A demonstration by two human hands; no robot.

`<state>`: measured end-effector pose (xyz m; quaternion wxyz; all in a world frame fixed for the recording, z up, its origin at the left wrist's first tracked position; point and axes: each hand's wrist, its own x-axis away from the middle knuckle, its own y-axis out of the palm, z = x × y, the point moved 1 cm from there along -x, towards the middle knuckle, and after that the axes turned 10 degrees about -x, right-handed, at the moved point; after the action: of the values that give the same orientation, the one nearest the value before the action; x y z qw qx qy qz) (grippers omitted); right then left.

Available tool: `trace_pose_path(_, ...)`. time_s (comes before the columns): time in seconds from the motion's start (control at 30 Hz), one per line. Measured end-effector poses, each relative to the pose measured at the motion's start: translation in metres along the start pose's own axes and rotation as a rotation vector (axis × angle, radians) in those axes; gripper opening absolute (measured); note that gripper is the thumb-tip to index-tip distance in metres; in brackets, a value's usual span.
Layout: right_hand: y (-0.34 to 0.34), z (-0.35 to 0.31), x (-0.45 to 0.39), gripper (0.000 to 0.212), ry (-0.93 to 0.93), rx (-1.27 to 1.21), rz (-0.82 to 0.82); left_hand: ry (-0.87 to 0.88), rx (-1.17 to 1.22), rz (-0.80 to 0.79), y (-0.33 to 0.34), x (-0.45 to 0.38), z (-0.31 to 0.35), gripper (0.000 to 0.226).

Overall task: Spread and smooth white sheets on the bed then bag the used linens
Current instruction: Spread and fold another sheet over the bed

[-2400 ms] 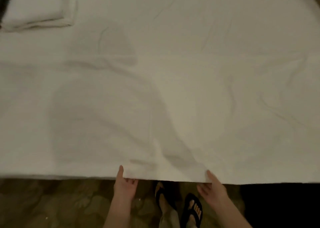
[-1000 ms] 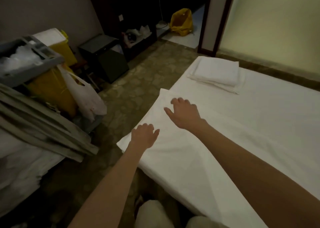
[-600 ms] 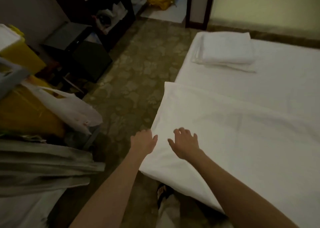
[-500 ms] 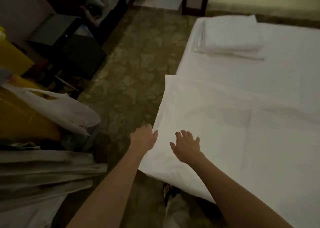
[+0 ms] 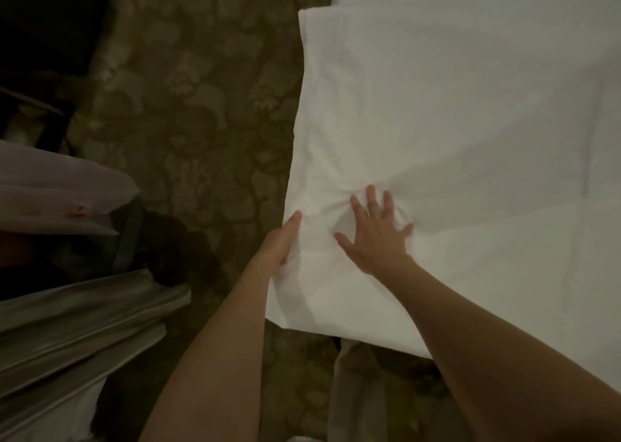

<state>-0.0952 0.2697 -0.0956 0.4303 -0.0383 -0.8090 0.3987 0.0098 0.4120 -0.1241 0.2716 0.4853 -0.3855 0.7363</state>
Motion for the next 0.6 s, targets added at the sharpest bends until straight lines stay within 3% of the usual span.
trace_pose_path(0.17,-0.004,-0.001,0.000,0.080,-0.009,-0.008,-0.014,0.124,0.127,0.165,-0.013,0.002,0.008,0.022)
trace_pose_path(0.3,-0.017,-0.002,0.002,0.073,-0.007,-0.143,-0.031,0.344,0.024,0.249,-0.024,0.019,0.019,0.040)
trace_pose_path(0.4,-0.046,-0.005,0.007,0.070,0.004,-0.463,0.032,0.578,-0.135,0.244,-0.018,0.054,0.043,0.039)
trace_pose_path(0.5,-0.093,-0.004,0.007,0.078,0.077,-0.865,0.165,0.735,-0.268,0.156,0.011,0.098,0.072,0.048)
trace_pose_path(0.6,-0.148,0.003,0.003,0.088,0.046,-1.003,0.233,0.822,-0.340,0.011,0.062,0.135,0.102,0.057)
